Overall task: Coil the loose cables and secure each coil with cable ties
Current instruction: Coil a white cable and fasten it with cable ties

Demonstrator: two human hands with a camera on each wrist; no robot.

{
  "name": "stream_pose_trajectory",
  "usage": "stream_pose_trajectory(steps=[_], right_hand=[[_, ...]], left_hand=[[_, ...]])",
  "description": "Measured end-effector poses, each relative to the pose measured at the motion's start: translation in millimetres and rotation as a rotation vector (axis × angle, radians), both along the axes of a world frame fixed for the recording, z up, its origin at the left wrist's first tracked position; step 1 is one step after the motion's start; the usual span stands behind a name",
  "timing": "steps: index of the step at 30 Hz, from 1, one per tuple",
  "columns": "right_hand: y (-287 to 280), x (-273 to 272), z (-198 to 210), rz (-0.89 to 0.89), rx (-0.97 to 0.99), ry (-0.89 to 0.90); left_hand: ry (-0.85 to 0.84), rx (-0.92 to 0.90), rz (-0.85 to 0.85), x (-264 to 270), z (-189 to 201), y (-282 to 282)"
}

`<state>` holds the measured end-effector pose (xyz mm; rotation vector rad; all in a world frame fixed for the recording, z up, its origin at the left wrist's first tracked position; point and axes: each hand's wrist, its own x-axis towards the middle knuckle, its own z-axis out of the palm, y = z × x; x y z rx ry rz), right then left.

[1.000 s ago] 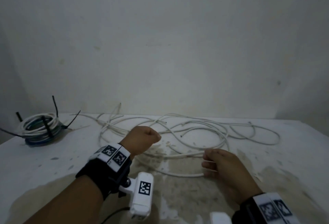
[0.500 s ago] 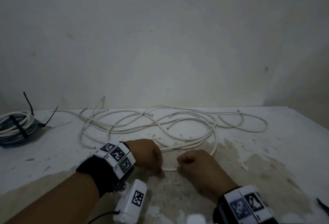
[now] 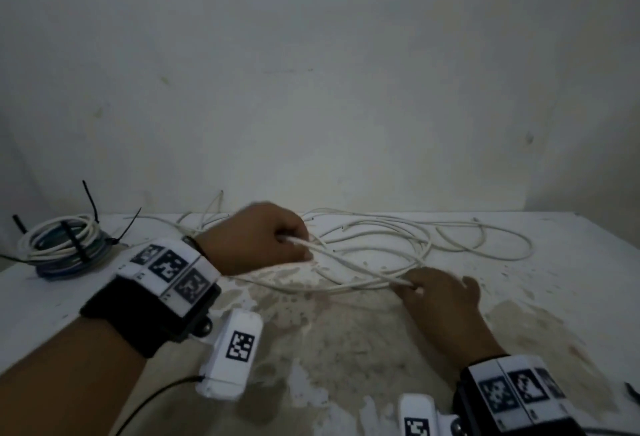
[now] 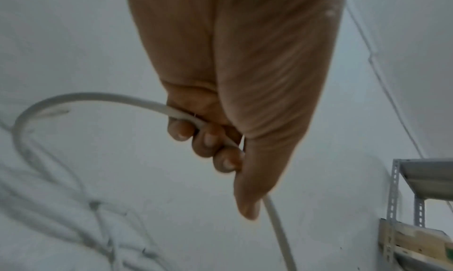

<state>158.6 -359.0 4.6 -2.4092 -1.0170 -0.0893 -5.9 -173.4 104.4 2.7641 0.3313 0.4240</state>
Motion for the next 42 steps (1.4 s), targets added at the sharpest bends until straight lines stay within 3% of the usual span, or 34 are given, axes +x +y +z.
stream_pose_trajectory(steps=[4, 8, 15, 18, 20, 22, 24, 28, 36, 42], right_hand=[[-11, 17, -6, -0.117, 0.359, -0.213], [-21, 21, -7, -0.073, 0.456, -0.076], [-24, 13, 1, -0.061, 0.539, 0.102], [-20, 11, 0, -0.061, 0.689, 0.186], [-13, 10, -1, -0.041, 0.768, 0.314], [-5, 5, 1, 0.021, 0.833, 0.519], [-1, -2, 4, 0.077, 0.826, 0.578], [0, -21, 7, 0.203, 0.716, 0.389], [-4, -38, 14, 0.434, 0.471, 0.534], [-5, -38, 14, 0.375, 0.546, 0.002]], left_hand=[[-0.261, 0.160, 0.163, -26, 26, 16], [-0.562, -0.032, 0.280, -48, 41, 27], [-0.817, -0.267, 0.447, -65, 38, 35], [-0.760, -0.502, 0.416, -67, 37, 34], [-0.564, -0.738, 0.293, -66, 35, 27], [-0.322, -0.822, 0.203, -62, 31, 15], [-0.237, -0.837, 0.156, -52, 26, -5], [-0.387, -0.919, 0.098, -25, 16, -33], [-0.714, -1.322, 0.252, 7, -2, -21], [-0.646, -1.385, 0.177, 17, -23, -23]])
